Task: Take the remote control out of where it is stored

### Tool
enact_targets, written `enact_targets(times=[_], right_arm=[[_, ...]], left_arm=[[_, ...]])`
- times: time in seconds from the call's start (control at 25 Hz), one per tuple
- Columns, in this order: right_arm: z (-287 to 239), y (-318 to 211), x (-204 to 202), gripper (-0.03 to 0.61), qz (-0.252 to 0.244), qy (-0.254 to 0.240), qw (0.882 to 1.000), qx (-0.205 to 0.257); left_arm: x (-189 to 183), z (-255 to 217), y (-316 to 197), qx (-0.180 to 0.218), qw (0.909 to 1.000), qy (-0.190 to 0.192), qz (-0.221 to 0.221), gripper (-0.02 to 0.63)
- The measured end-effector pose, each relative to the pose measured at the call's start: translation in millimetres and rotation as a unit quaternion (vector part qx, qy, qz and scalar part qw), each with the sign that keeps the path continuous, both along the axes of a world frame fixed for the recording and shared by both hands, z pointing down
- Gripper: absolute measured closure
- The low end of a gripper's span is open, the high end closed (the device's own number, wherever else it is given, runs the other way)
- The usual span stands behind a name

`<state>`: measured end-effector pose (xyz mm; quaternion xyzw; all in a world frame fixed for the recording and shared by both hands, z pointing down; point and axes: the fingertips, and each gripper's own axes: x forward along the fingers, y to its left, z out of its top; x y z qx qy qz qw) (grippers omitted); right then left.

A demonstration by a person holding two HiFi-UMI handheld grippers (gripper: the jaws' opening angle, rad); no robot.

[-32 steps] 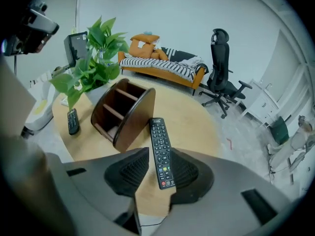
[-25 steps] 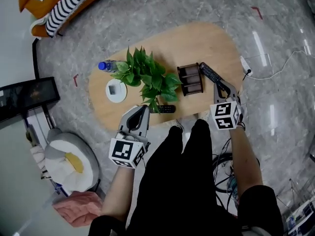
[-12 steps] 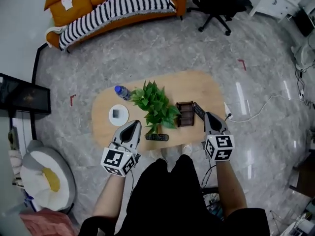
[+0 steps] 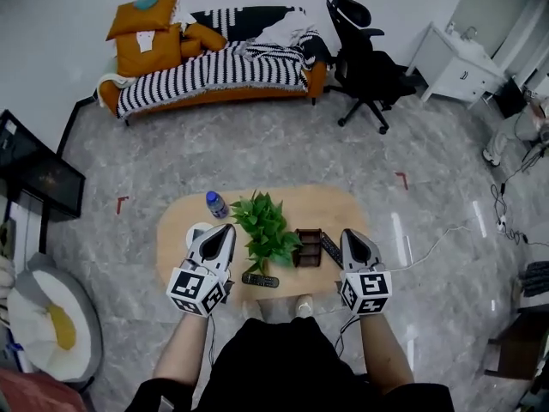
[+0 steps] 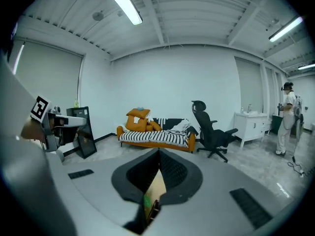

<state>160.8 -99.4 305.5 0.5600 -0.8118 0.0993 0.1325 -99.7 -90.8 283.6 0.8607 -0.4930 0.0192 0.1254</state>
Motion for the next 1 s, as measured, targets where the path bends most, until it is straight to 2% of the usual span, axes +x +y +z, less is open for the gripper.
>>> enact_targets(times=[0.28,0.56,1.0], right_arm=[[-34.0,3.4,-1.7,0.571,-0.021,-0.034,0.999,0.03],[-40.6,-2.9,8.7,0.571,-0.021,-0.067,0.997,0.037],[-44.0,-3.9,7.7,0.572,-0.038,-0.056,0.997,0.043]], left_arm=[[1.7,-23.3,8.9,0.024,0.9986,0.017,-0.044,0.606],[14.2,-27.5,20.9,0.031,0.9985,0.013,-0.044,0.606],[12.2,-26.9,23.2,0.024,0.9982,0.024,-0.049,0.606]])
